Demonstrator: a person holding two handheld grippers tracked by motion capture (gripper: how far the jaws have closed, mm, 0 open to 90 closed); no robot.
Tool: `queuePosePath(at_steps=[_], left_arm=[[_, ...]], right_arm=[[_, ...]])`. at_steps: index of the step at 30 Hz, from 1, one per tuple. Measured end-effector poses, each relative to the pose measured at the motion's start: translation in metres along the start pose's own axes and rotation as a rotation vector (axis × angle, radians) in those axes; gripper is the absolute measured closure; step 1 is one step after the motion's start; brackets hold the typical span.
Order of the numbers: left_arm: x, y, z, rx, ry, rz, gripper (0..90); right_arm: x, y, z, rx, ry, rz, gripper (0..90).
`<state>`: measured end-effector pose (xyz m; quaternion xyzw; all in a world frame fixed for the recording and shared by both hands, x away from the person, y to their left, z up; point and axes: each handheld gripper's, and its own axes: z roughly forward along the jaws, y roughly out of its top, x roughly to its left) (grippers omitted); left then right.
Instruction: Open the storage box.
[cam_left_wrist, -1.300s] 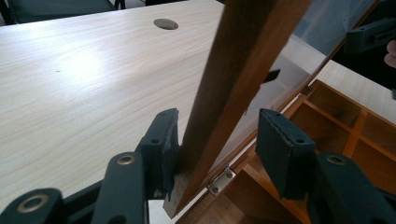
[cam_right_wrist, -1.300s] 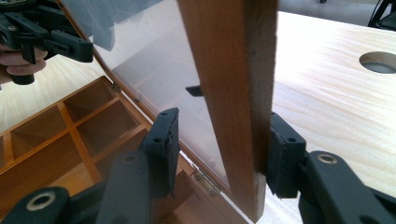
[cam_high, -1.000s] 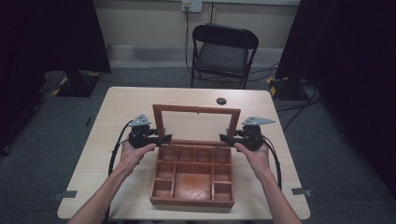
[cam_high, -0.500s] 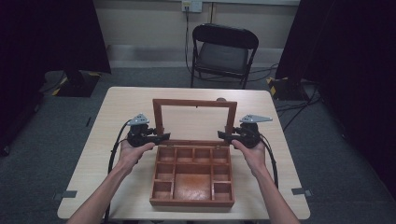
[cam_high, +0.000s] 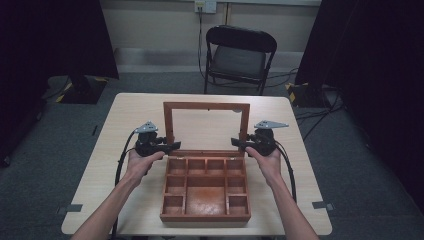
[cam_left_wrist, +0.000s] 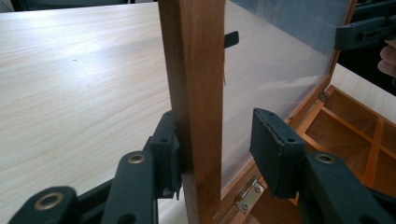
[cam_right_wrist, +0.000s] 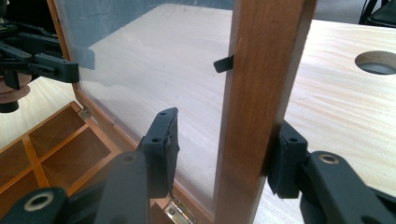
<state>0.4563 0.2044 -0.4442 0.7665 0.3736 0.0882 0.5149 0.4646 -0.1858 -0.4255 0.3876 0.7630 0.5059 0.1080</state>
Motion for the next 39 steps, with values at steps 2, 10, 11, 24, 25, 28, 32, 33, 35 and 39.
queuePosePath(at_steps=[2, 10, 11, 24, 25, 28, 32, 33, 35, 39], left_arm=[[-0.001, 0.000, 0.001, -0.001, -0.001, -0.008, 51.4], [0.004, -0.002, 0.005, 0.008, -0.018, -0.042, 49.6], [0.005, -0.003, 0.005, 0.000, -0.018, -0.048, 52.3], [0.011, -0.003, 0.007, 0.012, -0.028, -0.077, 56.1], [0.011, -0.002, 0.007, 0.017, -0.026, -0.074, 56.1], [0.011, -0.001, 0.008, 0.020, -0.028, -0.077, 55.9], [0.014, -0.001, 0.009, 0.023, -0.030, -0.087, 55.0], [0.015, 0.000, 0.010, 0.025, -0.031, -0.087, 54.7], [0.015, 0.000, 0.010, 0.020, -0.029, -0.093, 54.3], [0.017, 0.002, 0.012, 0.027, -0.019, -0.092, 53.0]], right_arm=[[-0.001, 0.000, 0.001, -0.001, -0.003, 0.006, 51.6], [-0.004, -0.001, 0.005, -0.006, -0.004, 0.018, 50.8], [-0.004, -0.002, 0.005, -0.006, -0.004, 0.019, 50.7], [-0.008, -0.001, 0.013, -0.003, -0.005, 0.043, 47.9], [-0.008, 0.000, 0.013, -0.003, -0.006, 0.046, 47.8], [-0.009, 0.000, 0.014, -0.006, -0.004, 0.049, 47.4], [-0.011, 0.000, 0.017, -0.005, -0.014, 0.056, 45.6], [-0.011, 0.000, 0.018, -0.004, -0.017, 0.056, 45.4], [-0.012, 0.000, 0.019, -0.002, -0.016, 0.062, 44.9], [-0.013, 0.002, 0.024, 0.005, -0.026, 0.063, 42.6]])
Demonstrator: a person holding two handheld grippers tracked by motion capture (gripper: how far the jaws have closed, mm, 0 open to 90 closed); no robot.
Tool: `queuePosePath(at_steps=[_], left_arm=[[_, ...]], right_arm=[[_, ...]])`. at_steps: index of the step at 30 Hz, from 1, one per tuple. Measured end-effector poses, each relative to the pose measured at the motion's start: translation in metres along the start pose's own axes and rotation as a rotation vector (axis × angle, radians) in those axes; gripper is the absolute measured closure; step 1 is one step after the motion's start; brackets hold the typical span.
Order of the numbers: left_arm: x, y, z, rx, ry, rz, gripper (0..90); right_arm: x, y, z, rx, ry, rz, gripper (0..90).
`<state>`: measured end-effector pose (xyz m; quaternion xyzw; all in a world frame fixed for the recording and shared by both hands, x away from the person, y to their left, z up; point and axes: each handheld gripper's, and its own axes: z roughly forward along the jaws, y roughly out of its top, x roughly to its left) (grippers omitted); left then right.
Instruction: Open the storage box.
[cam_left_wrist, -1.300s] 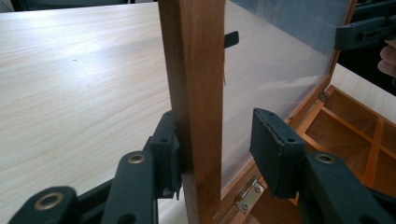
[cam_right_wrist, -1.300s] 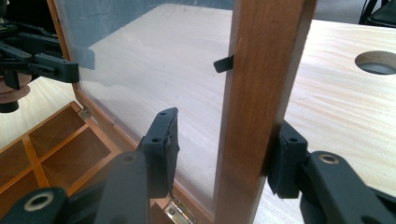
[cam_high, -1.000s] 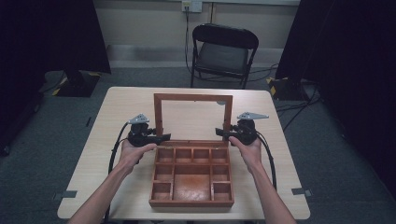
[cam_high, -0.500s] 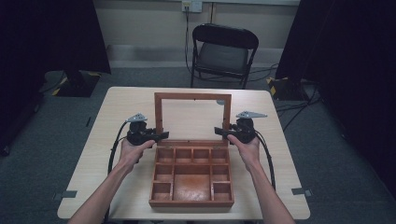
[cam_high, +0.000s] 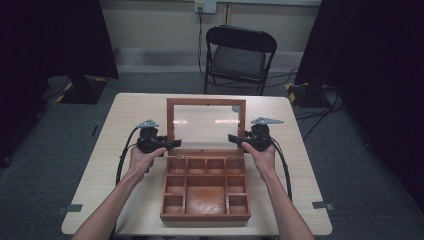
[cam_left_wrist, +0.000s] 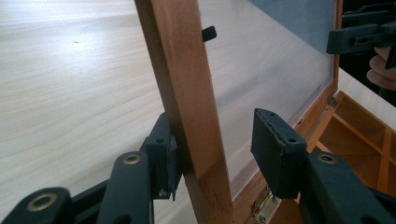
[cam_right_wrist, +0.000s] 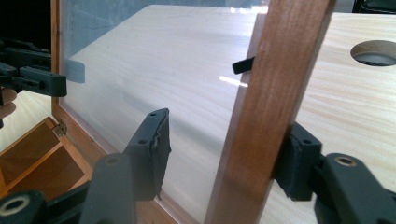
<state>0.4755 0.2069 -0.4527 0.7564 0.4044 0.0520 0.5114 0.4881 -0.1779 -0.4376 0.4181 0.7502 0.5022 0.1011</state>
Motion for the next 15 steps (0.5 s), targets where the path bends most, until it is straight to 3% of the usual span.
queuePosePath(at_steps=[15], left_arm=[[0.0020, -0.0003, 0.0021, 0.003, 0.036, -0.006, 48.0]], right_arm=[[-0.0023, -0.0042, 0.0103, 0.008, -0.009, 0.015, 35.9]])
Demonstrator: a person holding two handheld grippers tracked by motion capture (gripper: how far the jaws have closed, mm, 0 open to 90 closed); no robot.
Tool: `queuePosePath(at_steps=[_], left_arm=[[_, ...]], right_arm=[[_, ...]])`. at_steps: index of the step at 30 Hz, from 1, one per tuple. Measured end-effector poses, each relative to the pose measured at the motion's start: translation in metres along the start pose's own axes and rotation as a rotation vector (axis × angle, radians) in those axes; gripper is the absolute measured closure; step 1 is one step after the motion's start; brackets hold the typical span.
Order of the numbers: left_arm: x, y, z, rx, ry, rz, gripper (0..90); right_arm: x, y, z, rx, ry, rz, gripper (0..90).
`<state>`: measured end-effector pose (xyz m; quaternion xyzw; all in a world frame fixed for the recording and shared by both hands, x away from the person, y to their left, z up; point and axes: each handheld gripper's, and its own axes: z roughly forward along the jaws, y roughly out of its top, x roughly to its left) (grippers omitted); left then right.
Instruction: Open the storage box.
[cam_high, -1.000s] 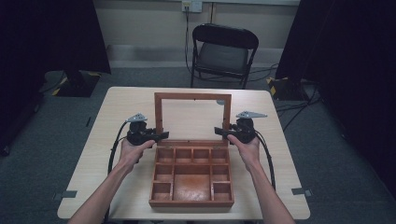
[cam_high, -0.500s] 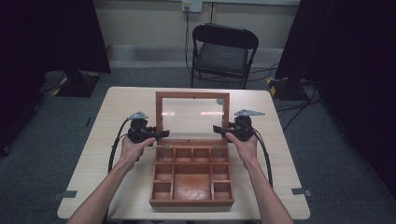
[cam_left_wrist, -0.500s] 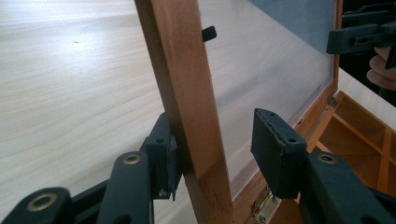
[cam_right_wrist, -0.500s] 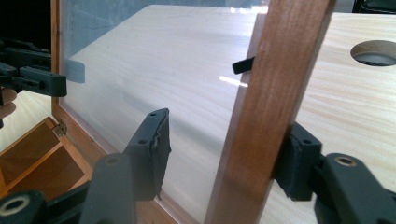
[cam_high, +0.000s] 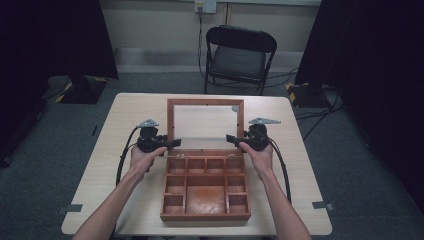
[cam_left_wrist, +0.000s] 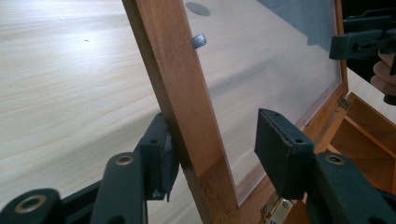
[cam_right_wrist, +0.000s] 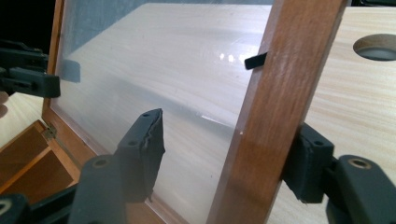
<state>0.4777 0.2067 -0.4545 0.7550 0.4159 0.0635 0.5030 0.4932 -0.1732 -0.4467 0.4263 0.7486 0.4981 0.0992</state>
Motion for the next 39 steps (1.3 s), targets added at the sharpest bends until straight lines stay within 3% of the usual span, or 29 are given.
queuePosePath(at_steps=[18, 21, 28, 39], left_arm=[[0.009, -0.006, 0.003, 0.016, 0.014, -0.022, 42.1], [0.009, -0.008, 0.004, 0.030, 0.018, -0.010, 41.7], [0.014, -0.014, 0.007, 0.055, 0.016, -0.034, 39.4], [0.015, -0.016, 0.009, 0.054, 0.013, -0.054, 37.9]], right_arm=[[-0.005, -0.009, 0.016, 0.026, -0.011, 0.047, 25.0], [-0.005, -0.011, 0.018, 0.028, -0.030, 0.040, 22.8], [-0.009, -0.017, 0.021, 0.046, -0.046, 0.059, 20.4], [-0.010, -0.019, 0.024, 0.057, -0.047, 0.080, 18.5]])
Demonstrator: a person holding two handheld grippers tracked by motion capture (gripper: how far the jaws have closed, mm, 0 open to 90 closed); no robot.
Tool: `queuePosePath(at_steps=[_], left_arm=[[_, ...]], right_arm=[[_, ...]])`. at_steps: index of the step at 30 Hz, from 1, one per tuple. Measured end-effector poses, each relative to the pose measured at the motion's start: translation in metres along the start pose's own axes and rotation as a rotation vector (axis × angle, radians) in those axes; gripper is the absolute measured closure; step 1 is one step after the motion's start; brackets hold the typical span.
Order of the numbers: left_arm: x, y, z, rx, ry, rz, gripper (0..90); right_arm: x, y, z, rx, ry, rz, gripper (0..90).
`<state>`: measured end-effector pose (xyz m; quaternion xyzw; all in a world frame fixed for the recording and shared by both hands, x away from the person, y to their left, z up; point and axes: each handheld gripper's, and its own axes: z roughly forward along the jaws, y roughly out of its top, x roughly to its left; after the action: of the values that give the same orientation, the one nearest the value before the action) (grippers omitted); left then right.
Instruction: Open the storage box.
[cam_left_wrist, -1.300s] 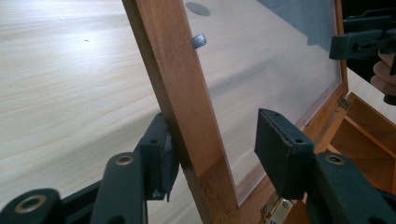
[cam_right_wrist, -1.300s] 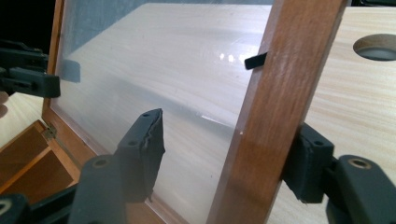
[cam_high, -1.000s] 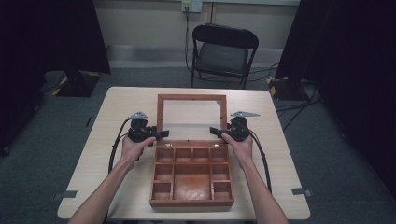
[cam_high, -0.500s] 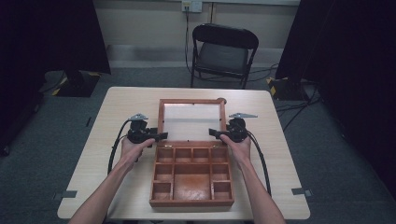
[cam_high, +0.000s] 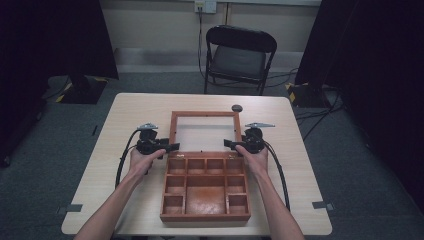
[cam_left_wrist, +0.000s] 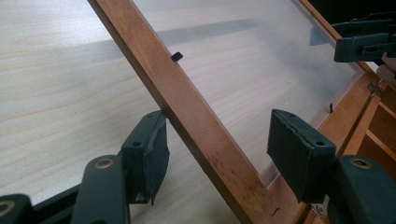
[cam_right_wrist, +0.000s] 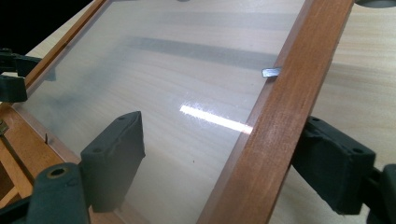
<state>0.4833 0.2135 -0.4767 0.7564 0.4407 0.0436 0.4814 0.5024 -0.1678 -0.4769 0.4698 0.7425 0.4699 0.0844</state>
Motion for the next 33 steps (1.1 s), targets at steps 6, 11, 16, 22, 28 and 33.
queuePosePath(at_steps=[6, 11, 16, 22, 28, 33], left_arm=[[0.004, -0.003, 0.002, -0.003, -0.013, -0.033, 36.7], [0.001, -0.003, 0.001, 0.021, 0.021, 0.013, 36.8], [0.001, -0.005, 0.003, 0.023, 0.024, 0.015, 36.2], [0.000, -0.005, 0.002, 0.021, 0.019, 0.016, 35.6], [-0.002, -0.003, -0.003, 0.011, 0.018, 0.013, 34.8], [-0.004, -0.003, -0.013, 0.017, 0.047, 0.032, 29.9]], right_arm=[[-0.001, -0.001, 0.000, 0.012, -0.017, -0.003, 17.9], [-0.005, -0.005, 0.003, 0.029, -0.005, 0.039, 16.9], [-0.009, -0.008, 0.005, 0.048, 0.016, 0.088, 16.7], [-0.010, -0.008, 0.004, 0.057, 0.008, 0.081, 15.9], [-0.009, -0.008, -0.002, 0.046, -0.013, 0.062, 16.9], [-0.008, -0.009, -0.015, 0.029, -0.022, 0.038, 18.3]])
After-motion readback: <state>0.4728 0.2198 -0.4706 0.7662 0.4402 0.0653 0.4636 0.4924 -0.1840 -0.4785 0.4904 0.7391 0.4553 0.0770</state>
